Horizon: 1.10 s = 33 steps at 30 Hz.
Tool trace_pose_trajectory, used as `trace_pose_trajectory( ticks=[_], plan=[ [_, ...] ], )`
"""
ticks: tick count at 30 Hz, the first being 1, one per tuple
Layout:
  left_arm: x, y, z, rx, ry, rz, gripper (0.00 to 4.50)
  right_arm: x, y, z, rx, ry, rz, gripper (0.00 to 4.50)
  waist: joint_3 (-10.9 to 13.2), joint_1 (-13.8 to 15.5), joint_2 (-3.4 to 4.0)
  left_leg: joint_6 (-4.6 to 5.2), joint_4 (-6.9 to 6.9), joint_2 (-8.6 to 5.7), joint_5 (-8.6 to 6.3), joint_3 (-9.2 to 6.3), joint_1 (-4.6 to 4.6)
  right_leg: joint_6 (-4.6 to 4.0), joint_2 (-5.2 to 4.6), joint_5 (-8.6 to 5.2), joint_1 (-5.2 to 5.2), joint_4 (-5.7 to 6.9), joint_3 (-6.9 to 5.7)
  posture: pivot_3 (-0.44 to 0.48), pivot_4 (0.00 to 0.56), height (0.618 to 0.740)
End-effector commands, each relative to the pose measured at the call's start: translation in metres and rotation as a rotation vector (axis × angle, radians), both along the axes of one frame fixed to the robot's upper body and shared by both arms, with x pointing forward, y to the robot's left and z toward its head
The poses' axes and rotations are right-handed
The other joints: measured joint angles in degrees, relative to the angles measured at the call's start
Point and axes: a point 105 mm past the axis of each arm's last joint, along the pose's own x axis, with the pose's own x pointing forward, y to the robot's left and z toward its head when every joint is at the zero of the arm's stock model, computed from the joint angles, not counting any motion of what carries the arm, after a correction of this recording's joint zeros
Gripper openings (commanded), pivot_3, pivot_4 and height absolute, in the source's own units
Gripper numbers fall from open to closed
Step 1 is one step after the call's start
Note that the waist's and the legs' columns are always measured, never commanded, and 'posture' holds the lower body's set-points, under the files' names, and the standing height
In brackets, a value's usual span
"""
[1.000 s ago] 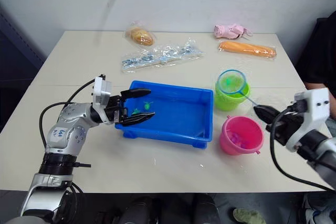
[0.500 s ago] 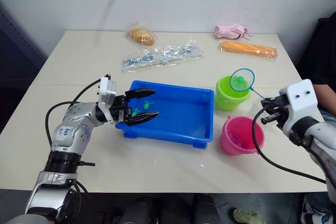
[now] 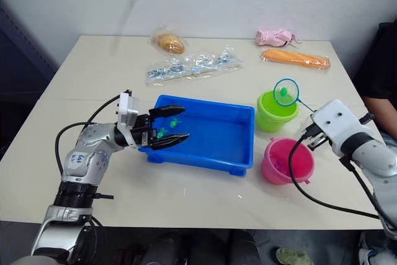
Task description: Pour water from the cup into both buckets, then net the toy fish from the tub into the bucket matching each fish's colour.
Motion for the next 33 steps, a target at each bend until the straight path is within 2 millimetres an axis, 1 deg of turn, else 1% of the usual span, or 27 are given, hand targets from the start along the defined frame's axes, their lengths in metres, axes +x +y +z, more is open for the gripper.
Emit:
trace_pose_trajectory(
  ticks=[1, 6, 7, 10, 13, 16, 19, 23, 28, 33],
  plan=[
    [-0.003, -0.002, 0.010, -0.018, -0.053, -0.001, 4.47, 0.000, -0.002, 0.012, -0.117, -0.068, 0.010, 0.00, 0.00, 0.01, 0.00, 0.00, 0.00, 0.00, 0.00, 0.00, 0.00, 0.00, 0.00, 0.00, 0.00, 0.00, 0.00, 0.000, 0.150, 0.740],
    [-0.002, -0.005, 0.013, -0.031, -0.075, 0.009, 4.47, 0.001, -0.005, 0.009, -0.162, -0.070, 0.019, 0.00, 0.00, 0.02, 0.00, -0.01, 0.01, 0.00, 0.00, -0.01, 0.00, 0.00, 0.00, 0.00, 0.02, 0.00, -0.01, 0.000, 0.150, 0.740],
    [-0.001, -0.004, 0.013, -0.048, -0.071, 0.030, 4.47, 0.000, -0.006, 0.008, -0.168, -0.079, 0.009, 0.00, 0.00, 0.01, 0.00, -0.01, 0.01, 0.00, 0.01, -0.01, 0.00, 0.00, 0.00, 0.00, 0.01, 0.00, -0.01, 0.000, 0.150, 0.740],
    [-0.003, 0.005, 0.000, -0.019, -0.051, 0.080, 4.47, -0.004, -0.007, 0.003, -0.199, -0.098, -0.008, 0.00, 0.00, 0.01, 0.00, -0.02, 0.00, 0.00, 0.01, -0.03, 0.01, 0.00, 0.01, 0.00, 0.03, -0.01, -0.03, 0.000, 0.150, 0.740],
    [-0.002, 0.014, 0.002, -0.061, -0.043, 0.120, 4.47, -0.004, -0.008, 0.002, -0.198, -0.126, -0.019, 0.00, 0.00, -0.06, 0.00, -0.02, 0.00, 0.02, 0.01, -0.02, 0.01, 0.00, 0.01, 0.00, 0.02, -0.01, -0.02, 0.000, 0.150, 0.740],
    [0.001, 0.014, 0.007, -0.083, -0.065, 0.133, 4.47, -0.002, -0.008, 0.001, -0.221, -0.121, -0.015, 0.00, 0.00, -0.08, 0.00, -0.05, 0.03, 0.06, 0.05, -0.03, 0.05, 0.00, 0.01, 0.00, 0.06, 0.02, 0.00, 0.000, 0.150, 0.740],
    [0.005, 0.017, 0.010, -0.124, -0.083, 0.160, 4.47, 0.000, -0.007, 0.004, -0.237, -0.142, -0.016, 0.00, 0.00, 0.08, 0.00, -0.06, 0.03, 0.06, 0.08, -0.04, 0.07, 0.00, 0.00, 0.00, 0.06, 0.02, 0.00, 0.000, 0.150, 0.740],
    [0.003, 0.019, 0.002, -0.068, -0.087, 0.131, 4.47, 0.002, -0.009, 0.010, -0.244, -0.160, -0.020, 0.00, 0.00, -0.03, 0.00, -0.07, 0.00, 0.02, 0.08, -0.04, 0.08, 0.00, 0.00, 0.00, 0.07, 0.04, -0.02, 0.000, 0.150, 0.740],
    [0.010, 0.024, 0.009, -0.085, -0.089, 0.149, 4.47, 0.008, -0.011, 0.015, -0.273, -0.167, -0.016, 0.00, 0.00, -0.10, 0.00, -0.07, 0.02, 0.01, 0.09, -0.03, 0.07, 0.00, 0.02, 0.00, 0.07, 0.04, -0.02, 0.000, 0.150, 0.740],
    [0.014, 0.021, 0.010, -0.092, -0.098, 0.159, 4.47, 0.009, -0.019, 0.021, -0.282, -0.195, -0.058, 0.00, 0.00, -0.01, 0.00, -0.07, 0.00, 0.02, 0.09, -0.05, 0.06, 0.00, 0.02, 0.00, 0.07, 0.04, -0.04, 0.000, 0.150, 0.740]
  ],
)
